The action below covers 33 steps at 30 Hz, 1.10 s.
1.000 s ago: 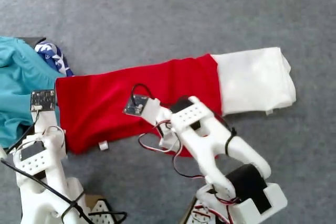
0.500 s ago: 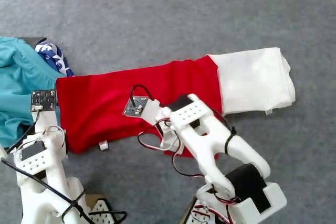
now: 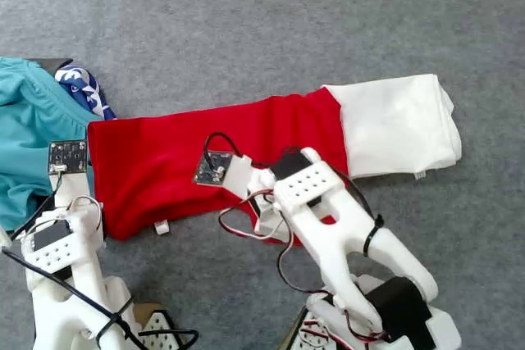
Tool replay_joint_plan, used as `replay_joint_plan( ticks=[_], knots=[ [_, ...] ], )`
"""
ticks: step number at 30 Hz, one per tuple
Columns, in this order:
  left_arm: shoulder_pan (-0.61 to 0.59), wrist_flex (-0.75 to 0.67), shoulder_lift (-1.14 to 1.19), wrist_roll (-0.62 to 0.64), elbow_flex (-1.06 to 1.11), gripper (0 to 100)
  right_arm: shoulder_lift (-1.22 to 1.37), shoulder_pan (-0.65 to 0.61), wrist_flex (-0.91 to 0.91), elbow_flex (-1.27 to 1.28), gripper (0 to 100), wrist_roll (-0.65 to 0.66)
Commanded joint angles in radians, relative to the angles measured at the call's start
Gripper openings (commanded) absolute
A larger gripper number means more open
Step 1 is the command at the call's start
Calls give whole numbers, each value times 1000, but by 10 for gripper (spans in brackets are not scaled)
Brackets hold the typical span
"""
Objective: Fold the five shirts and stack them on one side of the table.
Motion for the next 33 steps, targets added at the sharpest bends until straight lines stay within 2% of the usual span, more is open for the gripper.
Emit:
replay_joint_plan(
  ticks=[1,9,14,17,22,24,27,29,30,33],
  knots=[
    [-1,-14,-18,5,-5,47,-24,-14,-48,44,25,9],
    [-1,-9,-18,5,-5,47,-2,-12,-68,58,37,6],
    [-1,-11,-18,5,-5,47,-4,-17,-46,53,196,-15],
    [-1,6,-18,-8,-8,47,-10,-14,17,25,253,21],
    [-12,80,-18,-34,-65,47,-51,32,192,-117,252,46],
    [-39,166,-21,-34,-170,47,-104,91,249,-197,224,57],
    [-65,330,-49,-32,-421,47,-176,195,302,-318,124,94],
    [-61,388,-61,-31,-581,47,-205,250,299,-389,34,100],
    [-47,388,-63,-29,-636,47,-206,267,293,-420,9,103],
    [21,292,-17,23,-699,49,-206,295,229,-452,35,95]
  ],
)
